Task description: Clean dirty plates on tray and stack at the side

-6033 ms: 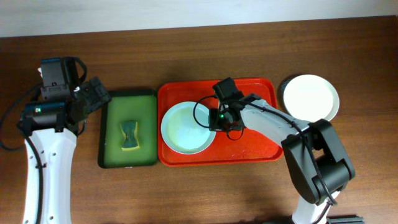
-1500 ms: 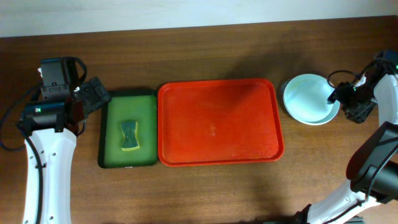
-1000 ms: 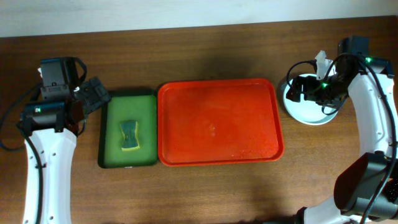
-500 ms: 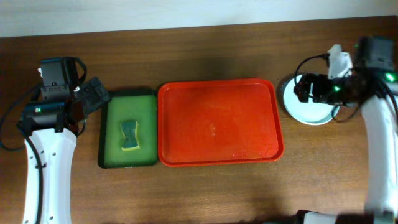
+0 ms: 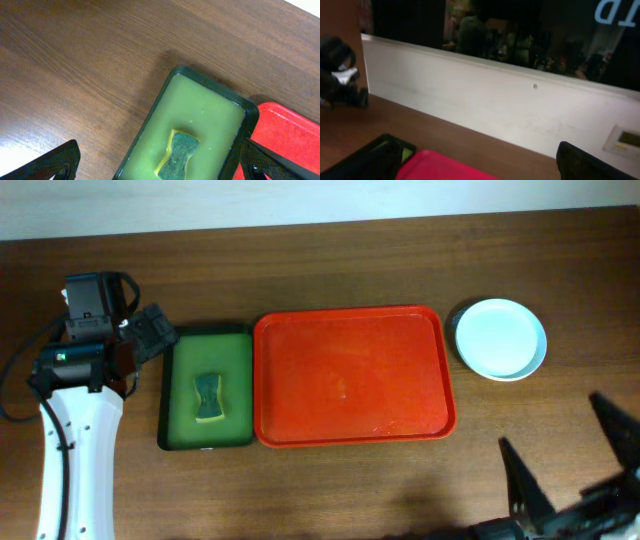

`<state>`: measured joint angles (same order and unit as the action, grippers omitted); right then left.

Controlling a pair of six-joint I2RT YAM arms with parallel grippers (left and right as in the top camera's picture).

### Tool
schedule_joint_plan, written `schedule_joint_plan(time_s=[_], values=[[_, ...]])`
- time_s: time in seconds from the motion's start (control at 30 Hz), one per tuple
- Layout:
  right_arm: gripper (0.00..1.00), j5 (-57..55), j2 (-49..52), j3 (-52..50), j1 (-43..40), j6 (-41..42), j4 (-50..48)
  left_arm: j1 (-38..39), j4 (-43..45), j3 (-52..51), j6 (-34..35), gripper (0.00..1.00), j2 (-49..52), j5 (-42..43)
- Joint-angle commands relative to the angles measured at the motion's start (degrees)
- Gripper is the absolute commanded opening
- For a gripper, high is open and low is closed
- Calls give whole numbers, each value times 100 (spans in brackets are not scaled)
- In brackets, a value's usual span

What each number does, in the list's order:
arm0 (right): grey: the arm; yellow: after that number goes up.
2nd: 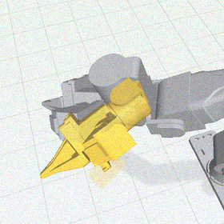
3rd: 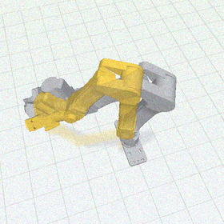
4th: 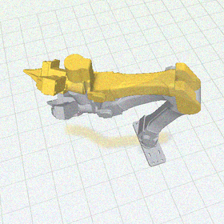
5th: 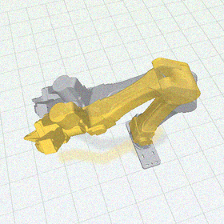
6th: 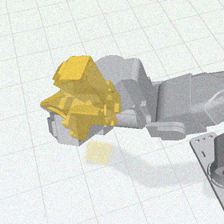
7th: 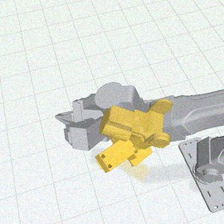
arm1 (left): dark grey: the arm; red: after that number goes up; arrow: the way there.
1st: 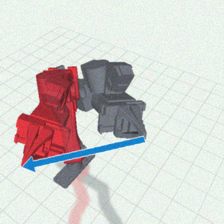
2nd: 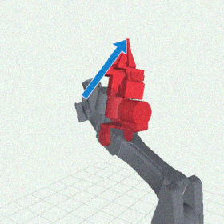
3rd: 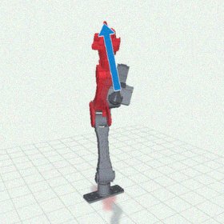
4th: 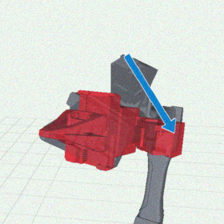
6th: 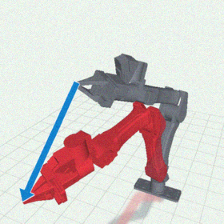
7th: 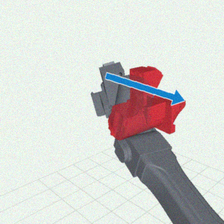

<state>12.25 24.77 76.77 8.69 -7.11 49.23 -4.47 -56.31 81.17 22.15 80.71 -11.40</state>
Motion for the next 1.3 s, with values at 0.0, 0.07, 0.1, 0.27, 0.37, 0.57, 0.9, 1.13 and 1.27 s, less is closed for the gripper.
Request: schedule_joint_plan(time_s=[0.0,0.07,0.1,0.27,0.37,0.57,0.9,1.13,1.27], values=[[98,-63,-1064,-1714,42,-11,-1276,-20,2,42,35,99,-81,-22],[99,-74,-1609,-3034,26,-17,-2855,-20,2,42,35,99,-81,-22],[98,-98,-1873,-3956,26,-17,-4183,-20,2,42,35,99,-81,-22],[98,-286,-2457,-6140,26,-15,-5906,-20,2,42,35,99,-81,-22],[98,-286,-2457,-6721,26,-15,-6194,-20,2,42,35,99,-81,-22],[98,-284,-2457,-7479,26,4,-6234,-20,2,42,35,99,-81,-22],[98,-389,-2457,-7646,26,-4,-4538,-20,2,42,35,99,-81,-22],[98,-699,-2457,-7646,-76,-146,-4529,-20,2,42,35,99,-81,-22],[98,-1193,-2457,-7646,-422,315,-4478,-20,2,42,35,99,-81,-22]])
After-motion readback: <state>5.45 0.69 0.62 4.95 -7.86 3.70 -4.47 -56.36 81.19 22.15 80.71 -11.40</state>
